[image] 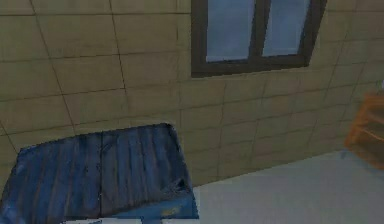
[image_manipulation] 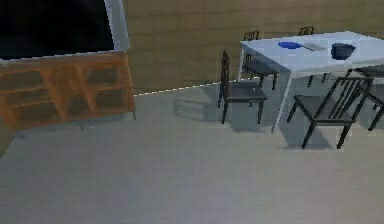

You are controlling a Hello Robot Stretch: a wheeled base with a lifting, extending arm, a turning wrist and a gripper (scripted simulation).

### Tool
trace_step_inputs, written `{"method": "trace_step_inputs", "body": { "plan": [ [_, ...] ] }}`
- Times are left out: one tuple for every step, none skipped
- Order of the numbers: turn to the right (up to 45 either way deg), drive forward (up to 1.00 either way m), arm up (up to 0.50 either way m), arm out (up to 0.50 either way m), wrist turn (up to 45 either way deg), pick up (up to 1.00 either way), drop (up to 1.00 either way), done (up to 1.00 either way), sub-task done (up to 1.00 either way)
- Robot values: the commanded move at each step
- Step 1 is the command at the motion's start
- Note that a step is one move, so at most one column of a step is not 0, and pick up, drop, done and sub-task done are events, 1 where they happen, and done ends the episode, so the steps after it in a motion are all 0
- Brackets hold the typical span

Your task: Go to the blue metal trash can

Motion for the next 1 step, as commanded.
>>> {"method": "trace_step_inputs", "body": {
  "plan": [
    [-27.0, 0.0, 0.0, 0.0, 0.0, 0.0, 0.0, 0.0, 0.0]
  ]
}}
